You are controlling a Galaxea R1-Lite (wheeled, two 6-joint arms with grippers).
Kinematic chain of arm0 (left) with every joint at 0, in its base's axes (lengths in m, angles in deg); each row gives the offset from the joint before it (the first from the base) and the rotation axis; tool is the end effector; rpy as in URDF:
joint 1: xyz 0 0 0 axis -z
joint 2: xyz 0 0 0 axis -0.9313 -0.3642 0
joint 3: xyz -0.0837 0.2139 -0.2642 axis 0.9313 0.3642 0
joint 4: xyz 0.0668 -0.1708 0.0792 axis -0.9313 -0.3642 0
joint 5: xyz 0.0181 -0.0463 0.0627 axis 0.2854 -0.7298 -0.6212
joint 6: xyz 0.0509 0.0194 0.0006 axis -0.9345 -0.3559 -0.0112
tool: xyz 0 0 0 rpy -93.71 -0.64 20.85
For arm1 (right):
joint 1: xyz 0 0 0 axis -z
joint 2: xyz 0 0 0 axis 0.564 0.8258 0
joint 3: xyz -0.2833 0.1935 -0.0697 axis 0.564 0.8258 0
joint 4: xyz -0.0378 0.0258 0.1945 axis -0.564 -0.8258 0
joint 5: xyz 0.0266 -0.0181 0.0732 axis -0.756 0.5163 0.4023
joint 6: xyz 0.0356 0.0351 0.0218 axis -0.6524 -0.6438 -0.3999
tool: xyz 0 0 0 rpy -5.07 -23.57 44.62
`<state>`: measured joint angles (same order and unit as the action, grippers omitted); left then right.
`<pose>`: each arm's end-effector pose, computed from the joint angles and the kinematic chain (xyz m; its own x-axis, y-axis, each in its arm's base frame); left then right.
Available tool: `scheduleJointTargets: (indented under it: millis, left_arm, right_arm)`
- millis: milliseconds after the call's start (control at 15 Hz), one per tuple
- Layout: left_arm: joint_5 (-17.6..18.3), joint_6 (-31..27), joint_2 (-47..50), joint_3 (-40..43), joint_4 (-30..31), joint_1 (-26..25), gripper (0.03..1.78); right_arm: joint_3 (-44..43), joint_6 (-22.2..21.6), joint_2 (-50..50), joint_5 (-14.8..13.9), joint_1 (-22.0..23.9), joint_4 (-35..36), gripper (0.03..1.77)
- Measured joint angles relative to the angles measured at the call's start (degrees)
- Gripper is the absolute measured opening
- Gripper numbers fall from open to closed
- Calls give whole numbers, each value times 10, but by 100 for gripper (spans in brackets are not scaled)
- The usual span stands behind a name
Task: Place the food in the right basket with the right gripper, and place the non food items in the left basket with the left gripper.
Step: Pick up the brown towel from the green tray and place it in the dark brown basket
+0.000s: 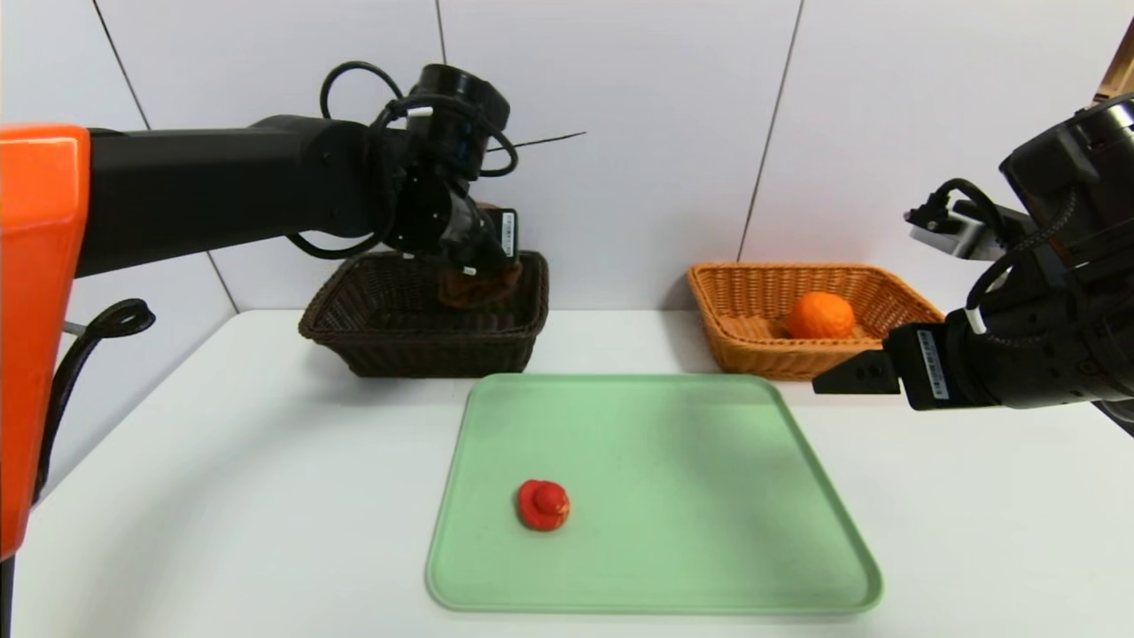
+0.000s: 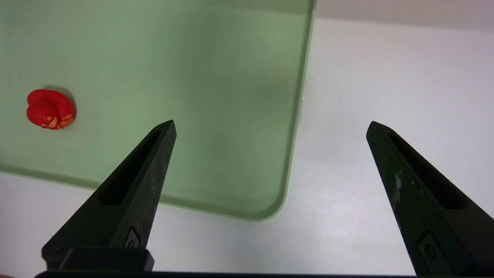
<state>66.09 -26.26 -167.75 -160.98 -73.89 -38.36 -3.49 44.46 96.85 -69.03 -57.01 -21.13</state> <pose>0.4197 -0.2204 0.3007 0.8921 -0.0667 -0.4469 0.0468 0.9974 -0.0556 0.2399 0.0952 0.2831 0.6457 0.1767 -0.7428 -0.1493 0.9833 0.1041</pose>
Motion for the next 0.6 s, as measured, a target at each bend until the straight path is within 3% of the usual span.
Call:
scheduleJointTargets:
  millis: [200, 600]
  left_arm:
    - [31, -75, 0, 0, 25, -47, 50]
    - [188, -281, 0, 0, 30, -122, 50]
  right_arm:
    - [7, 0, 0, 0, 0, 0, 170]
    - [15, 0, 0, -1, 0, 1, 170]
